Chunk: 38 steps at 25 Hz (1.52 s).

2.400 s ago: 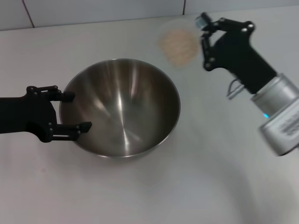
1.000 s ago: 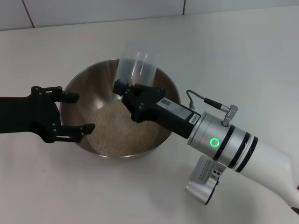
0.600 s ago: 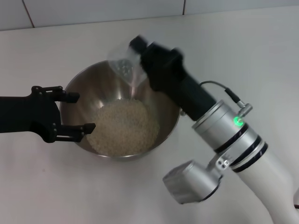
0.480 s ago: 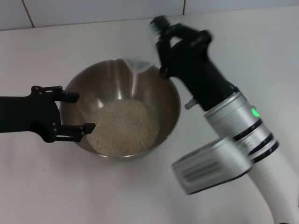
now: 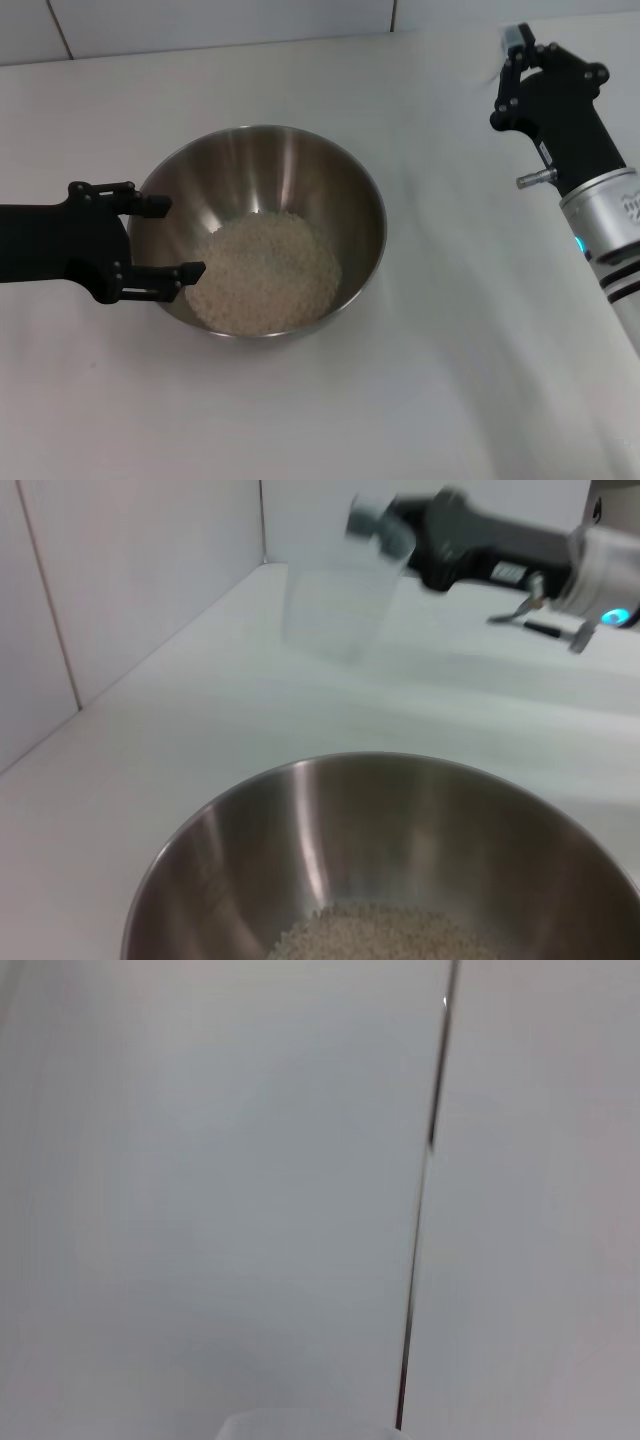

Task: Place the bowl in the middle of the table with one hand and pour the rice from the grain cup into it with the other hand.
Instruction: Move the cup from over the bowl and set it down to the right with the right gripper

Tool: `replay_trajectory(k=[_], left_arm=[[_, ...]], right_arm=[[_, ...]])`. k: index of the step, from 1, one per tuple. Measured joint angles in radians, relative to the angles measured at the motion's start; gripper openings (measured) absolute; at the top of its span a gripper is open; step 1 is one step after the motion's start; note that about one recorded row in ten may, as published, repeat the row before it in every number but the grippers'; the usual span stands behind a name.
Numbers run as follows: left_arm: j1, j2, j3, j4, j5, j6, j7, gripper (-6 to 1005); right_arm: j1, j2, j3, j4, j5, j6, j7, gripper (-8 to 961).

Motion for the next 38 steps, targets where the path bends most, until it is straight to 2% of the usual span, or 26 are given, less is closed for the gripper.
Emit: replay_trajectory(k=[3,4,8,14,19,21,26,32,35,38], left_arm=[[-0.006,-0.002,0.0,-0.006,0.0,-0.001,0.001,842],[-0.006,-0.002,0.0,-0.006,0.0,-0.001,0.001,842],[-0.008,-0.002,0.0,-0.006,0.0,-0.003,0.001,842],[-0.009,-0.002,0.003,-0.006,0.0,-0.003,0.001,842],[-0.01,-0.002,0.012,-0.007,0.0,-0.003,0.001,842],[-0.01,-0.002,0.012,-0.01,0.0,-0.003,0.001,842],[-0.01,-0.002,0.012,-0.016,0.0,-0.003,0.002,842],[-0.01,-0.001,0.012,-0.016,0.0,-0.003,0.002,842],[-0.011,0.0,0.012,-0.016,0.0,-0.002,0.002,842],[-0.011,0.0,0.012,-0.016,0.0,-0.002,0.002,842]], right_arm=[[0.058,-0.005,-0.007,0.106,-0.028,0.137,0.182,11],[0.058,-0.005,-0.007,0.106,-0.028,0.137,0.182,16],[0.103,-0.005,-0.008,0.138,-0.129,0.272,0.258,35],[0.128,-0.003,-0.009,0.132,-0.173,0.37,0.265,64],[0.127,0.001,-0.016,0.128,-0.174,0.394,0.269,87],[0.113,0.002,-0.016,0.12,-0.174,0.394,0.269,97],[0.067,0.003,-0.017,0.099,-0.173,0.39,0.276,192],[-0.02,0.003,-0.009,0.069,-0.184,0.338,0.293,305],[-0.078,0.003,-0.005,0.077,-0.183,0.254,0.354,415],[-0.147,0.005,0.022,0.126,-0.181,0.031,0.494,526]])
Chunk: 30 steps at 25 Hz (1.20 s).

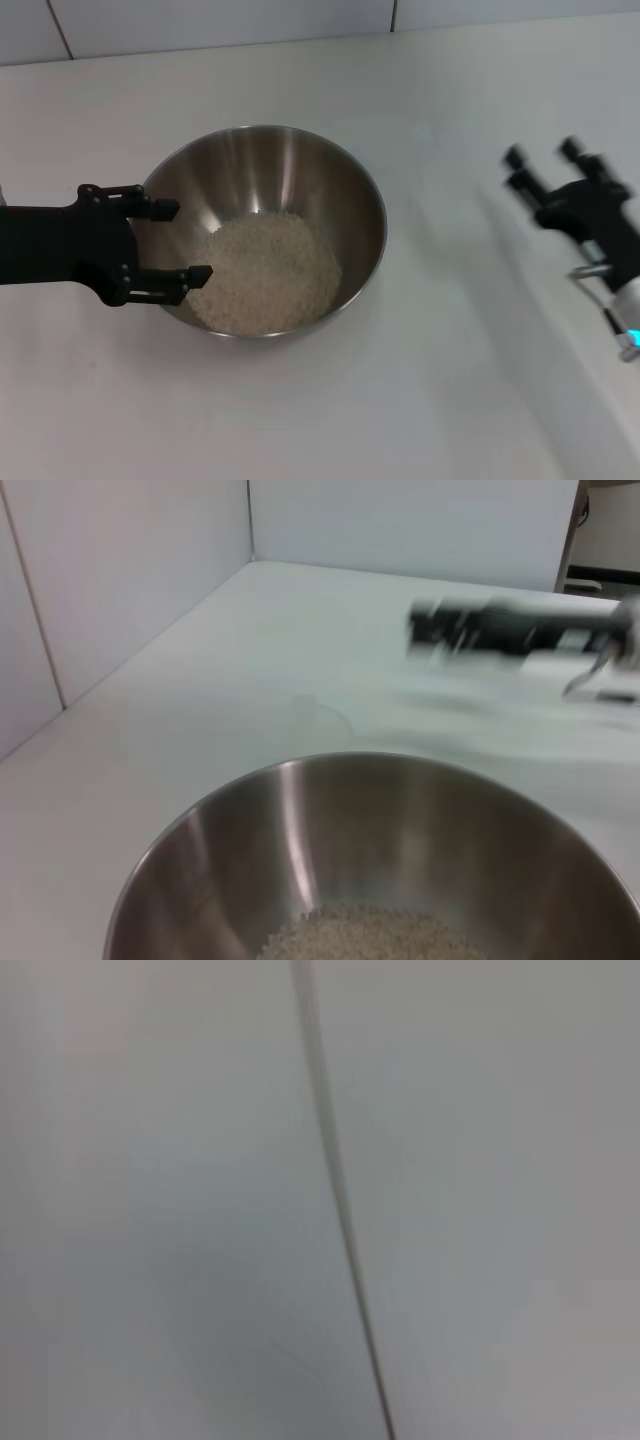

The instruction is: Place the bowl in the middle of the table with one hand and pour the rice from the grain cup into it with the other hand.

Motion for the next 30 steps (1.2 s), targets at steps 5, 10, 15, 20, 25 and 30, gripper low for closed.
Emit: replay_trajectory(k=[5,10,15,20,25,30], left_arm=[[0.001,0.0,-0.001,0.0,0.0,-0.001,0.002,842],[0.001,0.0,-0.002,0.0,0.0,-0.002,0.003,842],[-0.001,0.001,-0.005,0.0,0.0,-0.004,0.004,842],[-0.007,0.001,-0.005,0.0,0.001,-0.006,0.004,842],[-0.008,0.0,-0.003,0.0,0.019,-0.009,-0.002,842],[-0.009,0.0,-0.005,0.0,0.024,-0.009,-0.006,842]], right_arm=[[0.011,-0.022,0.02,0.142,-0.08,-0.402,0.146,756],[0.198,-0.112,0.009,0.336,-0.359,-0.498,0.346,809],[0.418,-0.113,-0.088,0.649,-0.46,-0.564,0.54,820],[0.597,-0.002,-0.314,1.057,-0.454,-0.629,0.689,820],[0.647,-0.004,-0.429,1.115,-0.461,-0.675,0.818,820],[0.679,-0.002,-0.429,1.115,-0.522,-0.682,0.837,820]])
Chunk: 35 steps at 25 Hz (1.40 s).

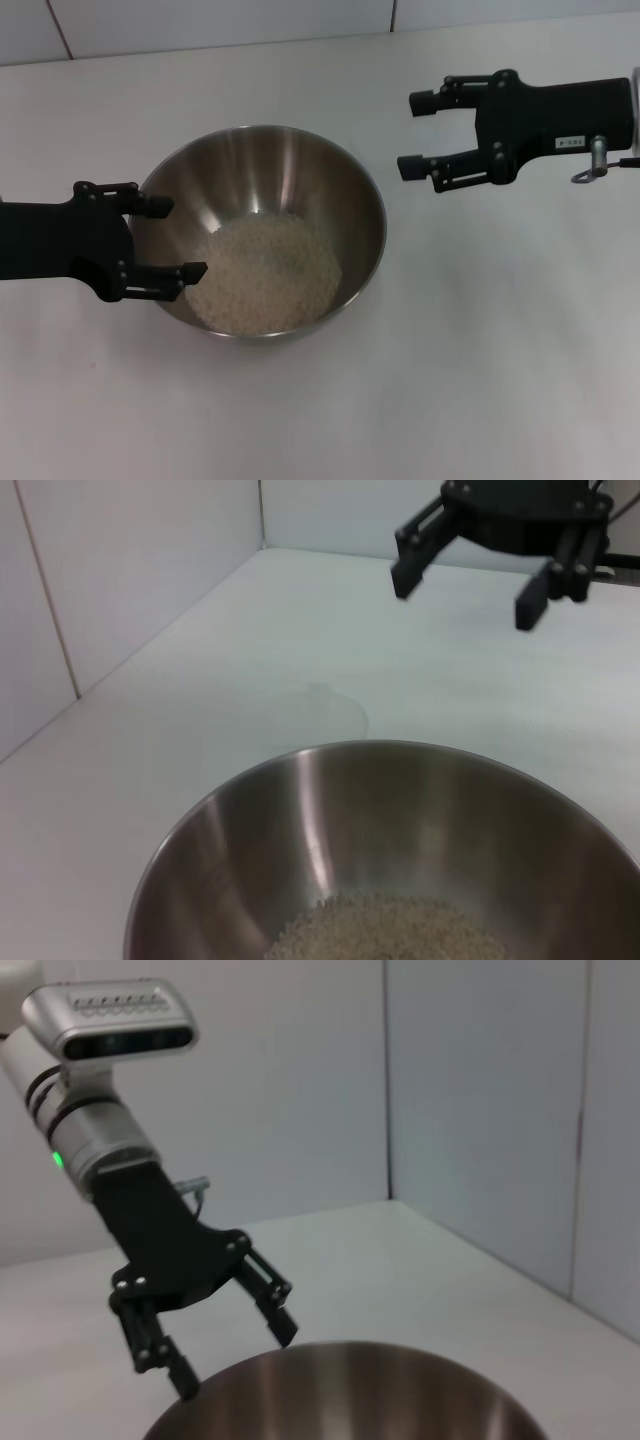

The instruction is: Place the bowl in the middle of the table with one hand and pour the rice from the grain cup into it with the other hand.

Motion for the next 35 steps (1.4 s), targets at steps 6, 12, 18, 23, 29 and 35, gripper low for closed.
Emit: replay_trajectory(k=[6,12,18,23,29,35], left_arm=[[-0.001,0.0,-0.001,0.0,0.0,0.0,0.0,842],[0.0,0.0,0.001,0.0,0.0,0.0,-0.002,842],[0.003,0.0,0.003,0.0,0.0,0.0,-0.002,842],[0.005,-0.001,0.002,0.0,0.0,0.0,-0.002,842],[0.006,0.0,0.002,0.0,0.0,0.0,-0.002,842],[0.003,-0.001,0.002,0.0,0.0,0.0,-0.003,842]], right_arm=[[0.019,0.002,-0.001,-0.022,-0.051,0.0,0.003,820],[0.025,0.002,-0.002,-0.03,-0.079,0.0,0.003,820],[0.043,0.002,-0.002,-0.036,-0.125,-0.004,0.003,820],[0.05,0.002,-0.002,-0.039,-0.132,-0.007,0.004,820],[0.052,0.002,-0.002,-0.042,-0.132,-0.007,0.004,820],[0.053,0.002,-0.002,-0.043,-0.134,-0.006,0.004,820]])
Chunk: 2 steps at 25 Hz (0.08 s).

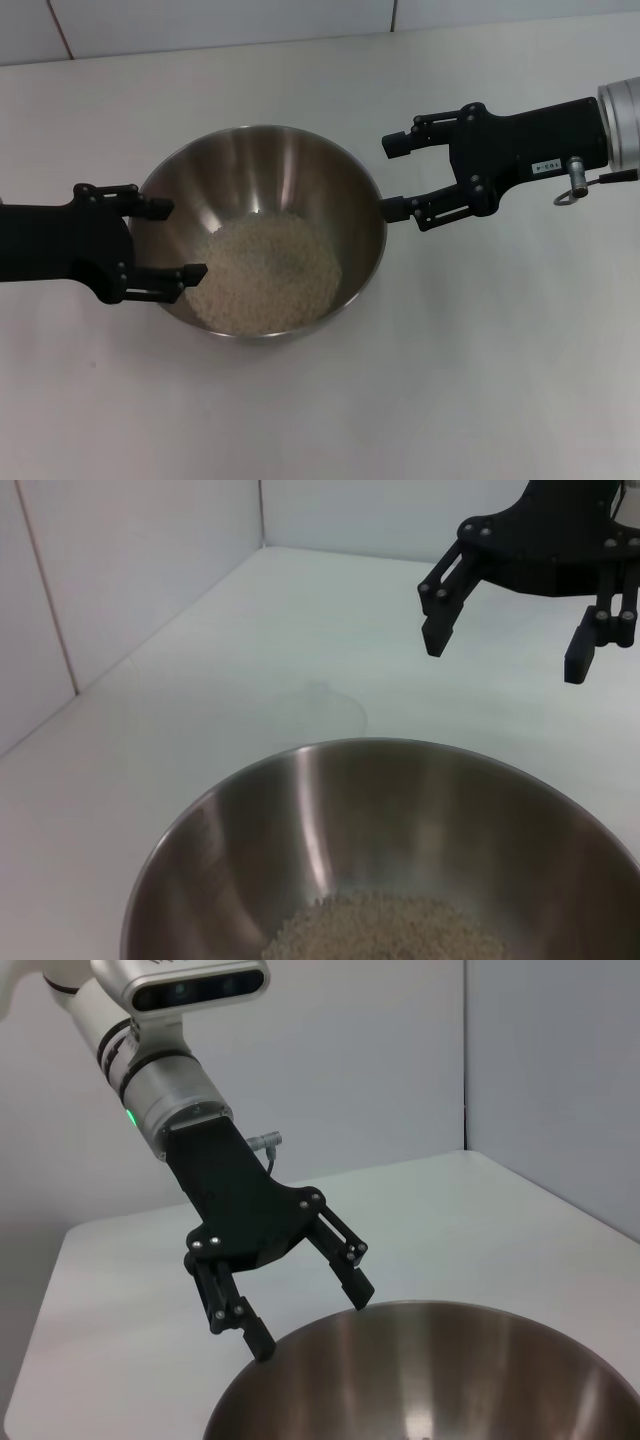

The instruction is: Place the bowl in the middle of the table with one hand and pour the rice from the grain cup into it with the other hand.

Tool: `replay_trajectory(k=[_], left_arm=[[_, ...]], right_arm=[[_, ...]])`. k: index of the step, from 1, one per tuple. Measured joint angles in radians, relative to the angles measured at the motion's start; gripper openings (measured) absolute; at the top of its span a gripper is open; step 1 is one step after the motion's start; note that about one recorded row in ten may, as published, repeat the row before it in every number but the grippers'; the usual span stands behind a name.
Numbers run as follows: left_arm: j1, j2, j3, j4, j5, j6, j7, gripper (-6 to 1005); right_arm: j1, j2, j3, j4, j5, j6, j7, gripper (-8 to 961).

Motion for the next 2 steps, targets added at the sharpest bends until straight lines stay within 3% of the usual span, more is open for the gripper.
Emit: replay_trajectory(k=[2], left_arm=[[-0.001,0.0,0.0,0.0,0.0,0.0,0.0,842]], right_arm=[[0.0,0.0,0.0,0.0,0.0,0.003,0.0,820]])
